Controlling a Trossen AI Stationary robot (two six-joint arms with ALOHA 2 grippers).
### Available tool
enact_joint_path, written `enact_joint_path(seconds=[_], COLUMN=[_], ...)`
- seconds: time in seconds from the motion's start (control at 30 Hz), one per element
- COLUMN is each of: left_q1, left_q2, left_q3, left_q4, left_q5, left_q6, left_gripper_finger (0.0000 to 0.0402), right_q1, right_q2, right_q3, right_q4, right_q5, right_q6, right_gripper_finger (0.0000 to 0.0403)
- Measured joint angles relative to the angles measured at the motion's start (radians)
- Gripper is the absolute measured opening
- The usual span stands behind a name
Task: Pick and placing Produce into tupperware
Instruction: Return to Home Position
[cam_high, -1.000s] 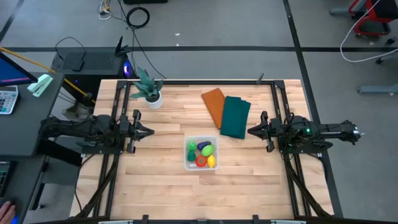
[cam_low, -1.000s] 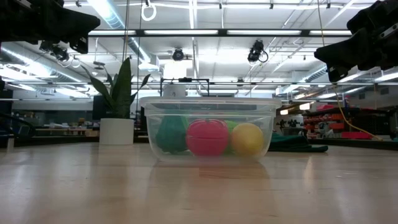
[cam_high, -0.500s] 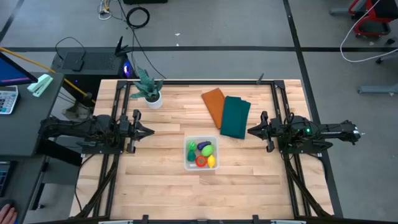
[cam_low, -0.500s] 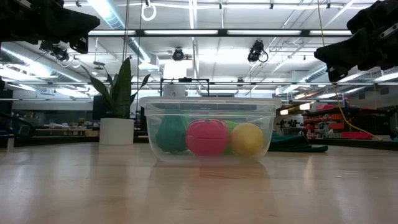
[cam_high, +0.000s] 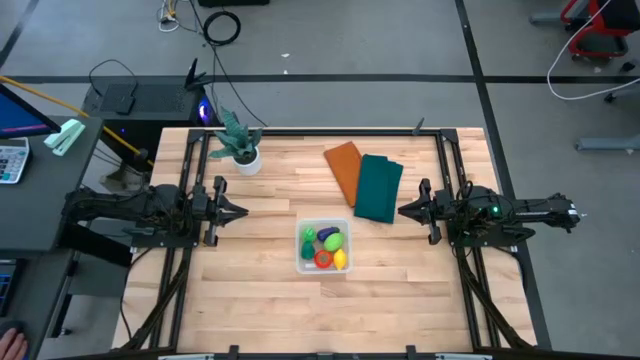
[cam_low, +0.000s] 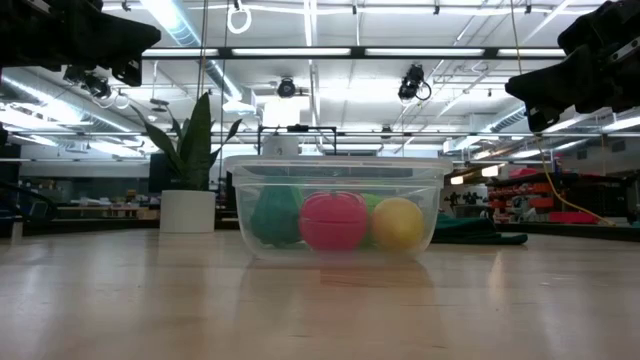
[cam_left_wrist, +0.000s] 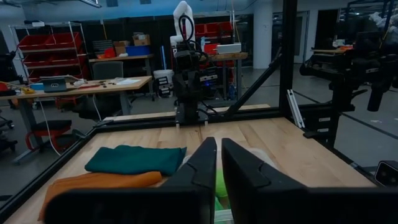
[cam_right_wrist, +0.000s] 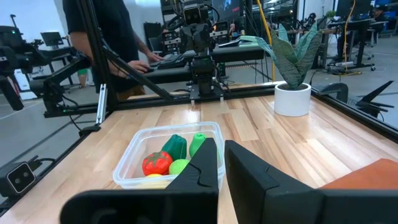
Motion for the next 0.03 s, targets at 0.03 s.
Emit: enact_joint_path(seconds=[0.03], left_q1=[0.000], left_q2=[0.000], left_q3=[0.000], left_q4=[0.000], left_q5=[0.000], left_q6=[0.000], left_gripper_finger=[0.0029], right_q1=[0.000], right_q2=[0.000], right_q3=[0.000], right_q4=[0.000], right_q5=[0.000], right_q6=[0.000], right_gripper_finger=[0.0000])
